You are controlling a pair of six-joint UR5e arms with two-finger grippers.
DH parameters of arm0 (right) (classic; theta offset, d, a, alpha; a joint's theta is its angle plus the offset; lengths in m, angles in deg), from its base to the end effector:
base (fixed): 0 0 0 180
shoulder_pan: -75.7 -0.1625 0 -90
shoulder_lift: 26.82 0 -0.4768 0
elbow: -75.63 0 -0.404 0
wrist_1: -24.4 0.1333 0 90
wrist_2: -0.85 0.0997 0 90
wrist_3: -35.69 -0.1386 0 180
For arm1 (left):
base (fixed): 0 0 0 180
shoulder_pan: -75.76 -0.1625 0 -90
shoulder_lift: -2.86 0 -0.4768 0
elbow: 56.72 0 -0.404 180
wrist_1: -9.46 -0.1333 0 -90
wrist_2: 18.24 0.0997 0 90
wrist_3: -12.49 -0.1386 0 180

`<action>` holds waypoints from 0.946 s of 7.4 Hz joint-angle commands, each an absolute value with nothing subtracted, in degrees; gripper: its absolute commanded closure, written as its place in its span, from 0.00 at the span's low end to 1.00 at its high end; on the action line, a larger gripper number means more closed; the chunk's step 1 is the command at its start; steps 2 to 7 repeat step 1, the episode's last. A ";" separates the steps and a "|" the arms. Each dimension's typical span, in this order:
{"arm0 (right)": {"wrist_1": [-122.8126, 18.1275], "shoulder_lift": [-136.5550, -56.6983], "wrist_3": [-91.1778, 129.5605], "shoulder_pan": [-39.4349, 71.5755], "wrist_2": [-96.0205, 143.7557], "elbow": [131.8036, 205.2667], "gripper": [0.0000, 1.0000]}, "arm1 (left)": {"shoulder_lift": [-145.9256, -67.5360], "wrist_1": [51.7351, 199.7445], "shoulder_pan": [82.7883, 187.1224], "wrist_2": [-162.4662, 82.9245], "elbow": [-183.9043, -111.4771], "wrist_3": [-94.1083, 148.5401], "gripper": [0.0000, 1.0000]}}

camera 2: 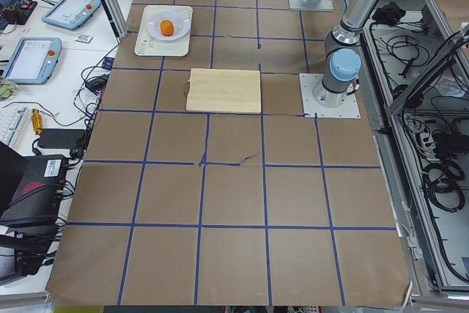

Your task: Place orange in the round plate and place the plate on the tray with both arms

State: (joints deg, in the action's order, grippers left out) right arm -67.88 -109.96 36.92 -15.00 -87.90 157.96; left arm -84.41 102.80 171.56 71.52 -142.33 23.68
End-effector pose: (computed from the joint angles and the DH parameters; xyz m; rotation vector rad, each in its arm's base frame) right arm 0.1433 -0.5662 0.5086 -0.0534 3.1184 -0.0843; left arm -0.1824 -0.4708 0.5571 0.1468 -3.1226 0.1011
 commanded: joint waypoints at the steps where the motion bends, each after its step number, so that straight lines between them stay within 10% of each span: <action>1: -67.88 -109.96 36.92 -15.00 -87.92 158.16 0.00 | -84.50 102.80 171.56 71.50 -142.33 23.65 0.00; 7: -67.88 -109.96 36.92 -15.00 -87.92 158.16 0.00 | -84.50 102.80 171.56 71.50 -142.33 23.65 0.00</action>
